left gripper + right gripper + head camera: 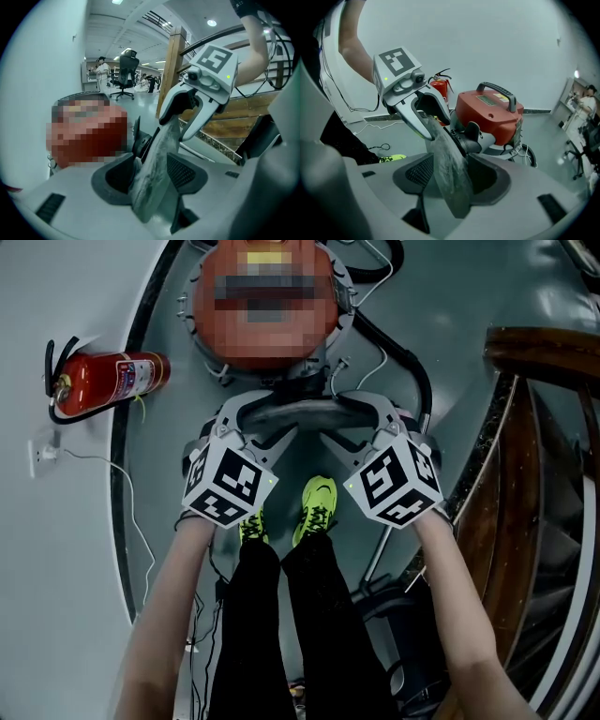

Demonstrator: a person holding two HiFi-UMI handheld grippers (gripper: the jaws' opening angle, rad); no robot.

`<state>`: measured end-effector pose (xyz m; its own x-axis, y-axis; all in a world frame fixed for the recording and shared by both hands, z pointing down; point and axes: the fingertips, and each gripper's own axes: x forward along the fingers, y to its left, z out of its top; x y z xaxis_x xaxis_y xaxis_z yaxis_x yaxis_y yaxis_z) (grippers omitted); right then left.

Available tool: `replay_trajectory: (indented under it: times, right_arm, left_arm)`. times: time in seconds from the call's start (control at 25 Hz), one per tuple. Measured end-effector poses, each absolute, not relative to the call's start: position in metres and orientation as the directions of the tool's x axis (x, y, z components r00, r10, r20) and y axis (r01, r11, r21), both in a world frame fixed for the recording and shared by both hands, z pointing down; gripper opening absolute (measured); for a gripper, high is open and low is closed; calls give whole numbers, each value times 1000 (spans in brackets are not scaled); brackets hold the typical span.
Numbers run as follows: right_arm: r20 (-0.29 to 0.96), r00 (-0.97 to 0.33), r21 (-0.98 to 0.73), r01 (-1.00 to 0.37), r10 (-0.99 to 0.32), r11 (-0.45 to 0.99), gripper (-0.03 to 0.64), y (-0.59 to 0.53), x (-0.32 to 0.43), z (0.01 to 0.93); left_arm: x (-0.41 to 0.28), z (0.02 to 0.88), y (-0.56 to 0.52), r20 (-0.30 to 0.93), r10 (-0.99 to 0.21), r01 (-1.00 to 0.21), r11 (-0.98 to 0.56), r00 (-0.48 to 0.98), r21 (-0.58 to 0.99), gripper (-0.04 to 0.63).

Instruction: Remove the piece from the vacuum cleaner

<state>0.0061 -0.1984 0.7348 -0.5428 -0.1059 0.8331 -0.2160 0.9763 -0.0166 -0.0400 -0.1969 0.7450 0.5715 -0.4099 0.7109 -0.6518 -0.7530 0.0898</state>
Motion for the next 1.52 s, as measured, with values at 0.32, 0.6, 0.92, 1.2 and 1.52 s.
replay_trajectory:
  times: [0.32, 0.6, 0.92, 1.2, 1.52]
  right_arm:
    - [868, -487, 29, -150, -100, 988, 241, -206, 7, 744]
    - [885, -458, 34, -118, -84, 992, 215, -210, 9, 751]
    - [892, -446, 37, -92, -74, 995, 89, -212, 13, 755]
    - [890, -449, 37, -90, -74, 995, 63, -212, 14, 752]
    - [887, -456, 26, -99, -68, 995, 54, -208, 15, 750]
  left_arm:
    - [-42, 752, -203, 732, -387, -650, -754, 561, 99, 217]
    - [-42, 754, -201, 740, -361, -640, -759, 567, 120, 88]
    - [-41, 753, -202, 736, -365, -649, -750, 570, 131, 78]
    - [-41, 752, -201, 741, -360, -645, -753, 567, 128, 72]
    - [-41, 750, -198, 749, -348, -633, -765, 564, 121, 67]
